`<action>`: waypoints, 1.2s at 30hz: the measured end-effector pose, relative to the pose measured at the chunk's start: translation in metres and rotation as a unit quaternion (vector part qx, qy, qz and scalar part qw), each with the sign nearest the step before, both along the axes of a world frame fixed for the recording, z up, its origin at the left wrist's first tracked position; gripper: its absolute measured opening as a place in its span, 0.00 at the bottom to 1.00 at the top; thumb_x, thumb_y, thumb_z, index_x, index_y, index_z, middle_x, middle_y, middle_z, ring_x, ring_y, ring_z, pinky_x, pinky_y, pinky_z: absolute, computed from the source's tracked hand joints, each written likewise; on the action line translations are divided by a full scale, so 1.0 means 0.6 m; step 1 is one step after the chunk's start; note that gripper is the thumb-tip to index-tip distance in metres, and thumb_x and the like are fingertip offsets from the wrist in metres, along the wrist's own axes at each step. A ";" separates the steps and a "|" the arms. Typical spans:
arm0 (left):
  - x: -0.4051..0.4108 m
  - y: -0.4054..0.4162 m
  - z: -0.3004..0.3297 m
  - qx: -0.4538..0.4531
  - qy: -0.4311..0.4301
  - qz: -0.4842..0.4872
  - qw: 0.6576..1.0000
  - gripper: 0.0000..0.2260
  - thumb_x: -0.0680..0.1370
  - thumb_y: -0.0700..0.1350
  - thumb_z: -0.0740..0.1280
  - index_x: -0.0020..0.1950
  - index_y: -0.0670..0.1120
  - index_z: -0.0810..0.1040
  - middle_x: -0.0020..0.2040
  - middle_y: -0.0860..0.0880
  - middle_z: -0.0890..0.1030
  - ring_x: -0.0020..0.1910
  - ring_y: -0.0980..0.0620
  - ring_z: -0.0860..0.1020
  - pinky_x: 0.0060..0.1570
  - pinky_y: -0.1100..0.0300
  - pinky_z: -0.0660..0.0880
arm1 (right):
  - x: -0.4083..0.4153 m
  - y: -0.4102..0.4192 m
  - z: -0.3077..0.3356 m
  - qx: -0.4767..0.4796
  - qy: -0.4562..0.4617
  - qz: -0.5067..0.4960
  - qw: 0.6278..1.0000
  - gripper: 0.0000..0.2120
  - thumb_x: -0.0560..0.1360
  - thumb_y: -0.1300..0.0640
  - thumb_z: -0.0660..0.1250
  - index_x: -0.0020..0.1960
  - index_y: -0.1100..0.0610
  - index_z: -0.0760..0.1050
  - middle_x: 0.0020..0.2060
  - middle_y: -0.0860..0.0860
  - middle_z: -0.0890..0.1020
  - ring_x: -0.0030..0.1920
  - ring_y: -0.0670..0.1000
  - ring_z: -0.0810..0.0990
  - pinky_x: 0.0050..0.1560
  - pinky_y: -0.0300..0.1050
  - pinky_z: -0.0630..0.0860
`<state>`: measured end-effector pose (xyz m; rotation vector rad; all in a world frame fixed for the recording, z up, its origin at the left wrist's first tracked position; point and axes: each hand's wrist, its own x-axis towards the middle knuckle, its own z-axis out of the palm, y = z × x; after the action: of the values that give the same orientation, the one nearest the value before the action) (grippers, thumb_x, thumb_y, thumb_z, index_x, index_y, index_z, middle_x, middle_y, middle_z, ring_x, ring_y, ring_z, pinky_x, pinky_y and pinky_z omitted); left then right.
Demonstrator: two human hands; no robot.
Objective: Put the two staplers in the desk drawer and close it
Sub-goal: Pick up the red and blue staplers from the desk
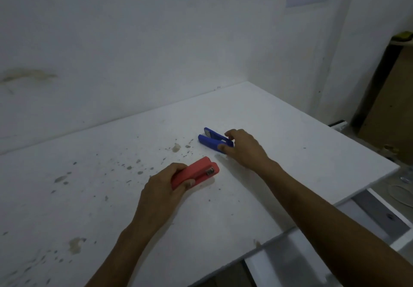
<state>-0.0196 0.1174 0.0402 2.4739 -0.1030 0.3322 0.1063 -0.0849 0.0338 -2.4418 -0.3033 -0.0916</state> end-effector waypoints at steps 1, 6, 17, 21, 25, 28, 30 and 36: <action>-0.005 0.006 0.001 -0.005 -0.001 0.009 1.000 0.27 0.67 0.62 0.62 0.60 0.49 0.74 0.50 0.53 0.78 0.46 0.53 0.77 0.53 0.58 0.73 | 0.006 0.009 -0.006 -0.009 0.004 0.004 1.000 0.24 0.72 0.48 0.68 0.64 0.57 0.69 0.59 0.56 0.76 0.52 0.53 0.76 0.48 0.44 0.70; -0.030 0.029 0.012 -0.014 0.008 0.025 1.000 0.25 0.67 0.61 0.64 0.59 0.49 0.74 0.50 0.50 0.81 0.45 0.51 0.79 0.54 0.54 0.77 | 0.013 0.029 -0.025 -0.025 -0.012 -0.017 0.999 0.22 0.72 0.52 0.66 0.64 0.56 0.68 0.56 0.56 0.77 0.53 0.54 0.74 0.49 0.46 0.71; -0.067 0.005 0.034 -0.065 0.023 -0.002 0.998 0.23 0.67 0.60 0.64 0.58 0.49 0.74 0.49 0.52 0.79 0.44 0.53 0.79 0.53 0.57 0.76 | -0.128 -0.096 0.008 0.384 0.213 0.025 0.898 0.11 0.78 0.48 0.60 0.59 0.42 0.74 0.58 0.51 0.77 0.52 0.51 0.78 0.49 0.44 0.78; -0.082 -0.027 0.039 -0.084 0.022 -0.036 0.996 0.21 0.67 0.61 0.63 0.56 0.54 0.73 0.45 0.59 0.77 0.41 0.60 0.77 0.44 0.72 0.71 | -0.203 -0.162 0.008 0.673 0.282 0.061 0.681 0.16 0.76 0.54 0.62 0.63 0.55 0.75 0.56 0.56 0.82 0.56 0.56 0.80 0.50 0.47 0.81; -0.107 -0.070 0.038 -0.100 0.035 -0.065 0.992 0.19 0.66 0.61 0.64 0.55 0.57 0.72 0.45 0.63 0.76 0.42 0.62 0.77 0.42 0.75 0.70 | -0.279 -0.216 -0.004 0.700 0.257 0.026 0.666 0.20 0.74 0.52 0.65 0.64 0.59 0.74 0.49 0.58 0.82 0.46 0.52 0.82 0.45 0.43 0.81; -0.129 -0.104 0.033 -0.094 0.049 -0.086 0.991 0.19 0.66 0.61 0.64 0.55 0.58 0.72 0.46 0.65 0.76 0.42 0.63 0.77 0.43 0.74 0.71 | -0.330 -0.253 -0.008 0.576 0.175 -0.030 0.798 0.18 0.71 0.53 0.68 0.60 0.52 0.76 0.45 0.55 0.81 0.42 0.49 0.80 0.43 0.40 0.79; -0.146 -0.126 0.027 -0.081 0.053 -0.094 0.991 0.21 0.65 0.61 0.65 0.55 0.56 0.73 0.48 0.61 0.77 0.43 0.60 0.78 0.49 0.66 0.74 | -0.363 -0.277 -0.011 0.487 0.134 -0.066 0.861 0.16 0.70 0.49 0.67 0.58 0.47 0.75 0.45 0.54 0.83 0.42 0.50 0.81 0.42 0.42 0.79; -0.190 -0.174 0.007 -0.032 0.069 -0.108 0.991 0.25 0.64 0.65 0.64 0.57 0.56 0.73 0.50 0.60 0.77 0.43 0.61 0.75 0.50 0.65 0.73 | -0.432 -0.337 -0.033 0.418 0.121 -0.108 0.894 0.16 0.72 0.43 0.61 0.57 0.46 0.73 0.45 0.52 0.85 0.44 0.52 0.83 0.40 0.42 0.79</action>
<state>-0.1338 0.0131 0.0443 2.3865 -0.2957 0.0704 -0.1526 -0.2869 0.0140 -1.5892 0.1150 -0.0068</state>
